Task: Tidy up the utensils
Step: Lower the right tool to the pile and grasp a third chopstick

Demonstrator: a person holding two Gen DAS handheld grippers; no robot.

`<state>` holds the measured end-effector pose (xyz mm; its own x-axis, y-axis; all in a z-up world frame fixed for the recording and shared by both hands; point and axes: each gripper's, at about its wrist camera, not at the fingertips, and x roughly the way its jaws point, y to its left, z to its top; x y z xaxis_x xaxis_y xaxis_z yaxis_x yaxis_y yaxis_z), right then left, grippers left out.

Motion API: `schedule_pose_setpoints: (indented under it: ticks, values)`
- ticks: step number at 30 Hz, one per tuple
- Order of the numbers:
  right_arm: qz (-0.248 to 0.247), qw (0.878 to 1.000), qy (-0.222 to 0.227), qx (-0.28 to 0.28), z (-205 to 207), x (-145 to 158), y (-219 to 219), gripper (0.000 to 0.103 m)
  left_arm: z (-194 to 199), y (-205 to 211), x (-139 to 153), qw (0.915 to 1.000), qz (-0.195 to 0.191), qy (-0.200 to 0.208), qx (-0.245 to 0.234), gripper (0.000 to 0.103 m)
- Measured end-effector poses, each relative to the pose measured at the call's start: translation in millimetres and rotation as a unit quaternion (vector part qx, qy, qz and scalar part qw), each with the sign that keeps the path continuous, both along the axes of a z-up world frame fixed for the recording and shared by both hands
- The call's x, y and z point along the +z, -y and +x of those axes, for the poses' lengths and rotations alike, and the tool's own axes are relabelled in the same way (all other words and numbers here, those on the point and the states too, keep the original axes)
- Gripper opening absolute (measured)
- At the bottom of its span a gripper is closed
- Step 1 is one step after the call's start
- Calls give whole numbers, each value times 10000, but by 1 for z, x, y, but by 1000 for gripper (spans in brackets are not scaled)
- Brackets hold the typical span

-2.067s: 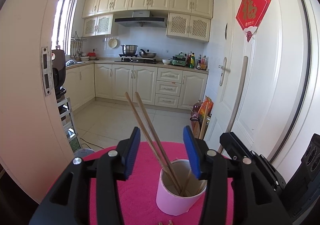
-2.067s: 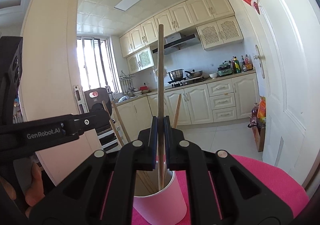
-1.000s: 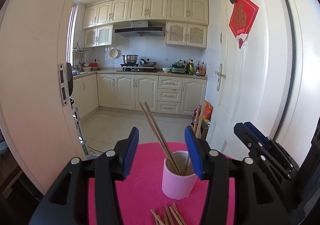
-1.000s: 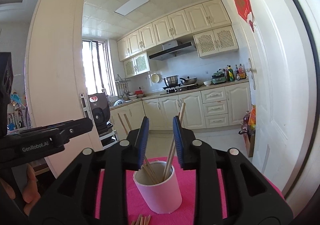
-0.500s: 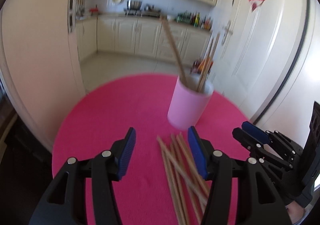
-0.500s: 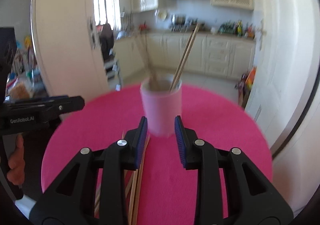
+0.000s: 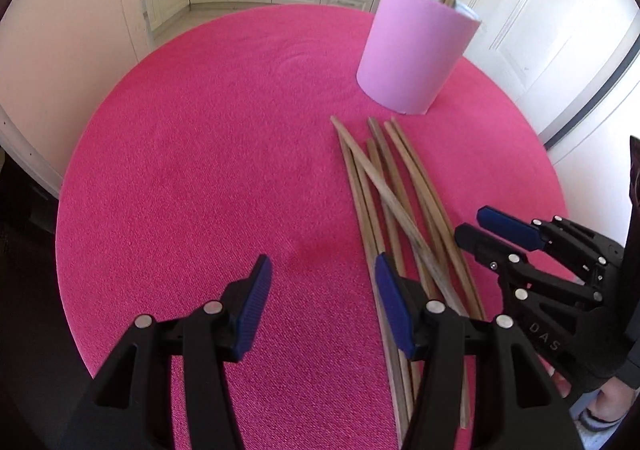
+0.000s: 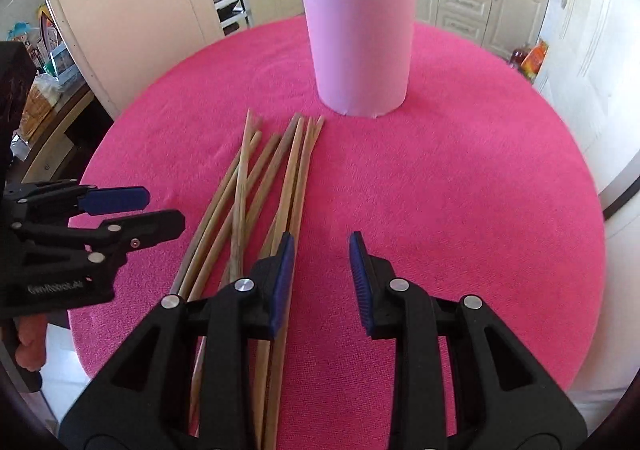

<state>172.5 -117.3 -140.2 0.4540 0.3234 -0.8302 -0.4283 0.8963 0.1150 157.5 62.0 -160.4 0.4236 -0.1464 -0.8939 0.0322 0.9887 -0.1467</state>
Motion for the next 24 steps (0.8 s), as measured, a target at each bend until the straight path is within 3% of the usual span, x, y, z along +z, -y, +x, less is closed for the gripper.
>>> schedule_pose_setpoints:
  ticks: [15, 20, 24]
  values:
    - [-483, 9986, -60, 209, 7, -1, -17, 27, 13, 32, -11, 9986, 519, 21, -52, 54]
    - [-433, 9987, -134, 237, 12, -1, -9, 14, 16, 31, -11, 9989, 455, -24, -119, 54]
    - [-384, 9986, -238, 257, 15, -1, -3, 10, 15, 27, -9, 9989, 412, -74, -194, 52]
